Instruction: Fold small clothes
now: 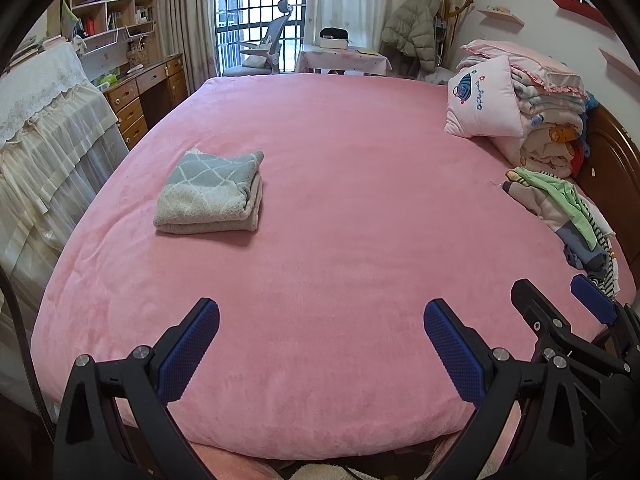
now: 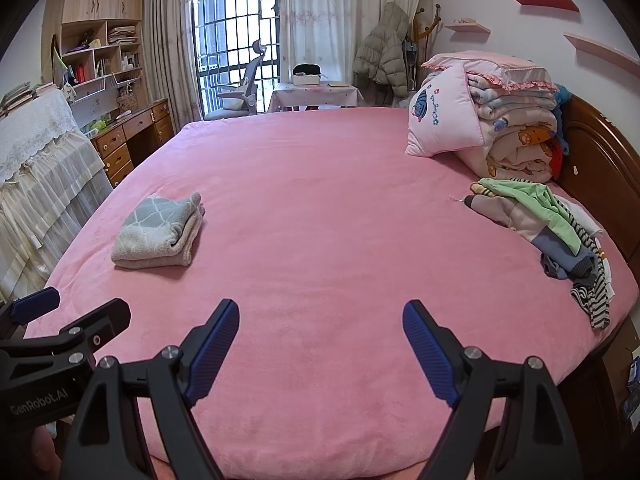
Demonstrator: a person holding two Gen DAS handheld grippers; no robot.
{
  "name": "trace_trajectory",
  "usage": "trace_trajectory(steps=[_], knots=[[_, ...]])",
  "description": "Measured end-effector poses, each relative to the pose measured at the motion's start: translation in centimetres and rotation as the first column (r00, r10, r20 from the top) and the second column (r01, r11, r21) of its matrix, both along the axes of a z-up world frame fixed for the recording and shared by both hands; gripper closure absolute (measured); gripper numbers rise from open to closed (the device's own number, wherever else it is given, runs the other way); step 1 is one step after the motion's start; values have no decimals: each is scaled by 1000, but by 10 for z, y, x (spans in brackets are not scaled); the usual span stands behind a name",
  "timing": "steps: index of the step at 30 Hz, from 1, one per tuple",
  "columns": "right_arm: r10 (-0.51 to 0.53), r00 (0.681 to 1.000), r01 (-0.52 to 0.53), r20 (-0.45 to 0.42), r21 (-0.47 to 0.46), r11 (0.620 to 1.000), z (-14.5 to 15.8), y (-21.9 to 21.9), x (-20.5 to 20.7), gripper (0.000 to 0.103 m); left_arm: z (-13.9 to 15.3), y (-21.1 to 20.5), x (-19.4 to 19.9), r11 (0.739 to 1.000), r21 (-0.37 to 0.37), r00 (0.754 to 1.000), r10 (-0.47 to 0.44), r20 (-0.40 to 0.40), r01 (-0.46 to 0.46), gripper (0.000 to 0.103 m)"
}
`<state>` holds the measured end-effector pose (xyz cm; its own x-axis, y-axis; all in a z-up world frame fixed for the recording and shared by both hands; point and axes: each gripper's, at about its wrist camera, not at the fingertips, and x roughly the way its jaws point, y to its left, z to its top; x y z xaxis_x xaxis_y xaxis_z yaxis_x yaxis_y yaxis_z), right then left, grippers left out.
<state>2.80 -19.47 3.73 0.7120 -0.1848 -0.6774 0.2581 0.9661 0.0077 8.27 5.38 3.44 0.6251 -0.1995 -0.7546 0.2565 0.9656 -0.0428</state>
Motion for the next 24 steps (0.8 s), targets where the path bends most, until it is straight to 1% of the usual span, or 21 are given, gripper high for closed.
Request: trace_trajectory(steps=[24], knots=[[1,1000,-1,-2,0,1000,1,1,1,18,-4,-2,-6,1000,2,1000,12,-8,-12,1]])
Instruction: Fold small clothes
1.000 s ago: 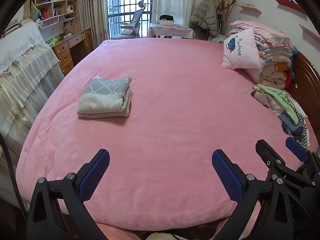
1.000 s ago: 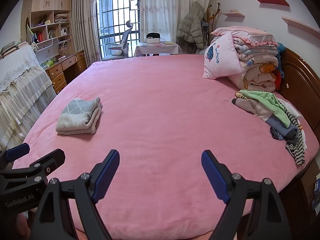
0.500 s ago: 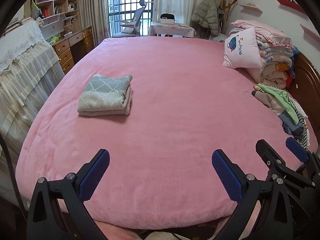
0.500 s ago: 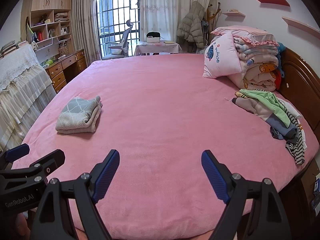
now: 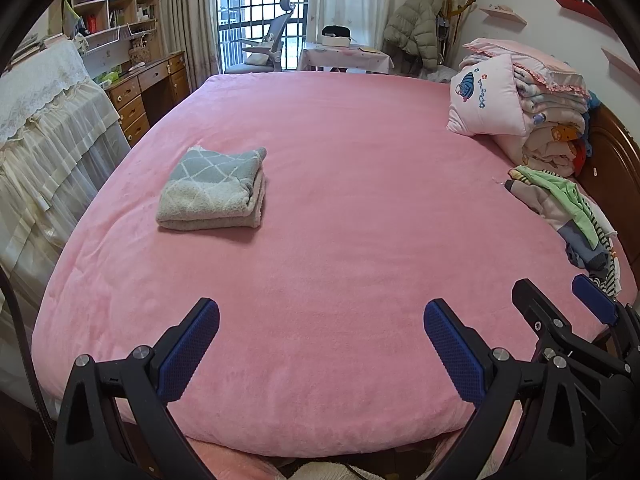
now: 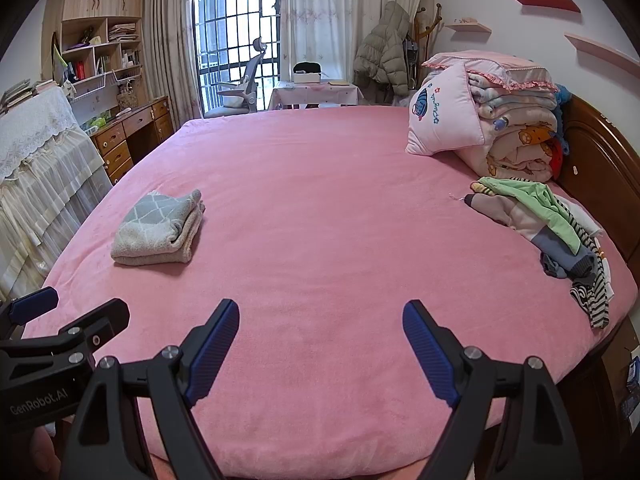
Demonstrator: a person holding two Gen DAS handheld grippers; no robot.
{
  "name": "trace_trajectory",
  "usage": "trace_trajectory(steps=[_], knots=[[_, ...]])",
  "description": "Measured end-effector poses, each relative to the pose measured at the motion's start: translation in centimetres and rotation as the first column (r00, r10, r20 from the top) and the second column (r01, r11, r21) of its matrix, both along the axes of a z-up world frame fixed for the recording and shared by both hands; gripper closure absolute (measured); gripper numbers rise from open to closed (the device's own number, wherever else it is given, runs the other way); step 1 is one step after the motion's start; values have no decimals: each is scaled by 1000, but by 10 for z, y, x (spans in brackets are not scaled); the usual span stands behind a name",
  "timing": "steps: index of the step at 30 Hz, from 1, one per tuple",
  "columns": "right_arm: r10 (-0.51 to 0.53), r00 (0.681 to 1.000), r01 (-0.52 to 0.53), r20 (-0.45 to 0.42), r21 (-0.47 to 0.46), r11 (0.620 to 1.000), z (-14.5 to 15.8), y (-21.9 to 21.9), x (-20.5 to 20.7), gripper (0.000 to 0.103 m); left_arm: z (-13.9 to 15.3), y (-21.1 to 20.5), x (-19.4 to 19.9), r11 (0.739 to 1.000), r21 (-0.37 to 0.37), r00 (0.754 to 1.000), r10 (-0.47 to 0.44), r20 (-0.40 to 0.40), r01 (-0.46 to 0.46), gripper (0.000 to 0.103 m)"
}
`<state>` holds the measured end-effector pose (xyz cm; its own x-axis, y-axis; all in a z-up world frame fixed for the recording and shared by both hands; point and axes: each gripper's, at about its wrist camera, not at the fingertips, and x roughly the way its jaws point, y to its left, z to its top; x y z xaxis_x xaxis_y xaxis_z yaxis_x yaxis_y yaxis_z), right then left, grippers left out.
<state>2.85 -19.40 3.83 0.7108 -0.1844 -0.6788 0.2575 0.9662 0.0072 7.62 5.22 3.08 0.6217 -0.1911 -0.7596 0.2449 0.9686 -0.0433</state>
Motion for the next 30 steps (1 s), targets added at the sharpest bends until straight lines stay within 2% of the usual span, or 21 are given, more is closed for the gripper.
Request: trace_trajectory(steps=[30], knots=[[1,1000,-1,-2,-1,1000,1,-6,0,18,-1,-1,-2,1000,3,1000,-8,-1,8,1]])
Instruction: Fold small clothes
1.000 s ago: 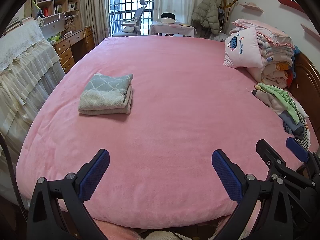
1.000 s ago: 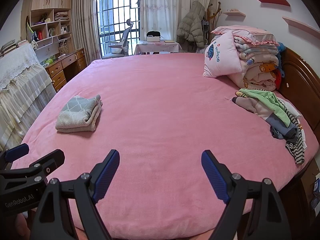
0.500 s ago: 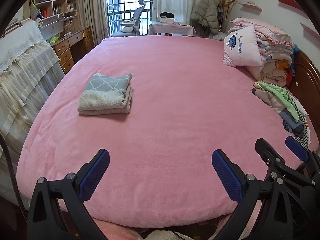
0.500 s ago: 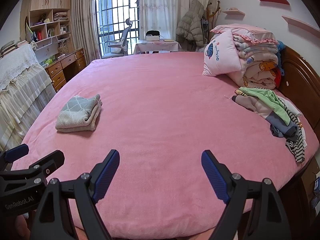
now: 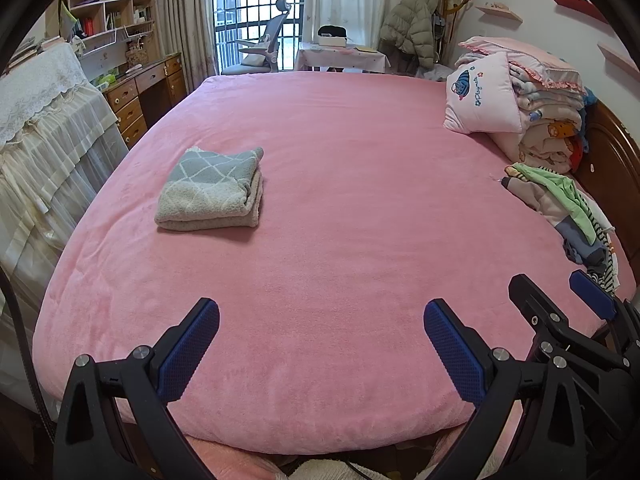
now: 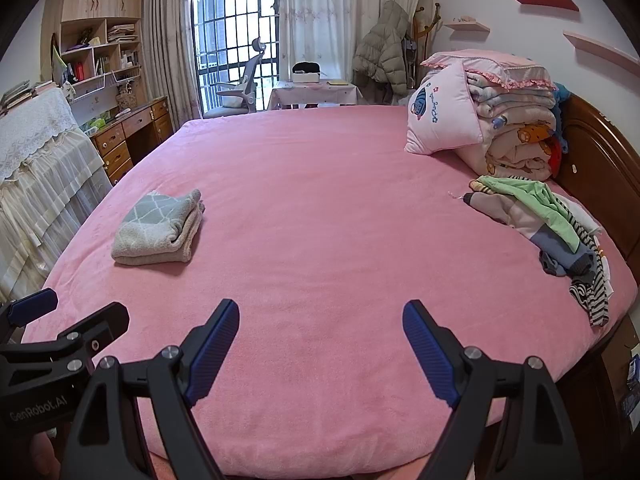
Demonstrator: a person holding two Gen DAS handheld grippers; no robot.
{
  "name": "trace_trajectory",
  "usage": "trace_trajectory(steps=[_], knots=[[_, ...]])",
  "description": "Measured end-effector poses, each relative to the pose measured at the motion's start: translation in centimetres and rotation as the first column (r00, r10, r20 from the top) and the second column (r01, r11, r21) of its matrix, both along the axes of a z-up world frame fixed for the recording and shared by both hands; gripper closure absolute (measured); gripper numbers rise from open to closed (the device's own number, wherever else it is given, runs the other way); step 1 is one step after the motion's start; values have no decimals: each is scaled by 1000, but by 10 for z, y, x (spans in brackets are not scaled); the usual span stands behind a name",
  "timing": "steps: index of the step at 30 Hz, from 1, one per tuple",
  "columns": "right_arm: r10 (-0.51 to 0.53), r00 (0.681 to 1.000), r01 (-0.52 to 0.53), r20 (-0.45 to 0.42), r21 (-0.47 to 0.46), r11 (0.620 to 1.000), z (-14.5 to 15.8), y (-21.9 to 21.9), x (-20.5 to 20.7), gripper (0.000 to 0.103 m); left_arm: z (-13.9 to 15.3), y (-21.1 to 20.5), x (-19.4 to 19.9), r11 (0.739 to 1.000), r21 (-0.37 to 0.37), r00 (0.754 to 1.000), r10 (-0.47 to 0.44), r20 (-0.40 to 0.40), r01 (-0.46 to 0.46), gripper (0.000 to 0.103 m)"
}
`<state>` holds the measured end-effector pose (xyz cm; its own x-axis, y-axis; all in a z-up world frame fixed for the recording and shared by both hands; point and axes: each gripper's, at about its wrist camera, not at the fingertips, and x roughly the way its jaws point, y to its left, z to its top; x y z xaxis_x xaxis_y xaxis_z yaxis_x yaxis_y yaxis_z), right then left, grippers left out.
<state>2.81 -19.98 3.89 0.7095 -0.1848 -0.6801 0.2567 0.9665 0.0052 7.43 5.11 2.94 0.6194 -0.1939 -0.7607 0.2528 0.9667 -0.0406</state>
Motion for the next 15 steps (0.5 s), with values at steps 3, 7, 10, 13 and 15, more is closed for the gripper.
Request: trace_trajectory(steps=[3,7,10,13,15], knots=[[0,1000,0,-1,0,1000,0,0,0,18,0,2,1,1000,2,1000,-6,0,6,1],[0,1000,0,-1,-1,1000,0,-1,0,18,1,1,1,1000,1,1000,-4,0,4,1],[0,1000,0,0,0,1000,1,-1,0,18,0,1,1,1000,1,1000,-5,-1,5,1],[1,1000,-1,-1,0,1000,1,-1,0,18,1,1,1,1000,2,1000,-5,-2,5,1],[-1,1000,1,-2,-3,1000,0,-2,-1,18,0,1,1,1000,1,1000,-6,-4,6,1]])
